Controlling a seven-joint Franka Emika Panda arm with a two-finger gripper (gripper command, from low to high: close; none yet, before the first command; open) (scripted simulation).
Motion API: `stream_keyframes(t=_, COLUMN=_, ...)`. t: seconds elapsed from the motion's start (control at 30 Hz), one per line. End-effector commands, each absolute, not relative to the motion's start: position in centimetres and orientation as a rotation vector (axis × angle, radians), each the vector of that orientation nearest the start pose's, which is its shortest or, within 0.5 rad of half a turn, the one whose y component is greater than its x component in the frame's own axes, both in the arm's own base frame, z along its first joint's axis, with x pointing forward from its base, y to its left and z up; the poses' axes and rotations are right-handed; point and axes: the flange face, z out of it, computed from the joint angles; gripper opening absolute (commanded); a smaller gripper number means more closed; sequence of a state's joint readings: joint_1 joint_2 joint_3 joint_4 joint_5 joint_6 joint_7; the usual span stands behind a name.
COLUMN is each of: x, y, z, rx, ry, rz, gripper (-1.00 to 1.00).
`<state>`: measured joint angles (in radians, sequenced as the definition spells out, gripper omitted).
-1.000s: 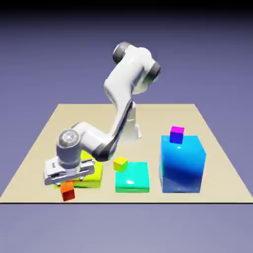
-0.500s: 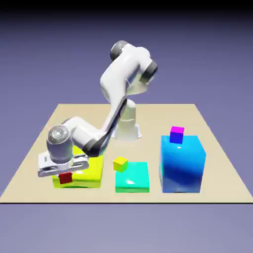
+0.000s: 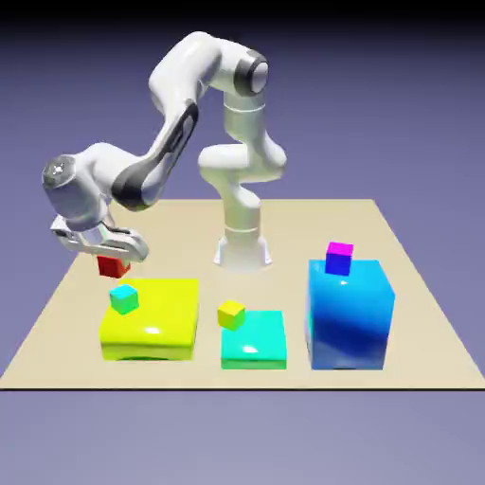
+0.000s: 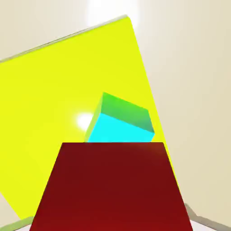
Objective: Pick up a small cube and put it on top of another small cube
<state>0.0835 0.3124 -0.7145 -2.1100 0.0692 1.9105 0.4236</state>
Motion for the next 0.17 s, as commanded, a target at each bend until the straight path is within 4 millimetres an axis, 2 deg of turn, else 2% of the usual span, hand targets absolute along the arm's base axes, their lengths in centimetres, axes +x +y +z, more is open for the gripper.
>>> stream_keyframes(t=0.0, x=41.8, y=-30.1, z=26.1, rx=-2.687, ry=1.672, rz=0.715, gripper=-1.00)
stream_keyframes(t=0.03, x=41.8, y=-30.1, z=26.1, rx=-2.687, ry=1.672, rz=0.715, gripper=1.00)
stream_keyframes(t=0.07, x=41.8, y=-30.1, z=26.1, rx=-2.687, ry=1.672, rz=0.715, gripper=1.00)
stream_keyframes(t=0.13, x=43.0, y=-30.5, z=29.3, rx=-2.687, ry=1.670, rz=0.714, gripper=1.00)
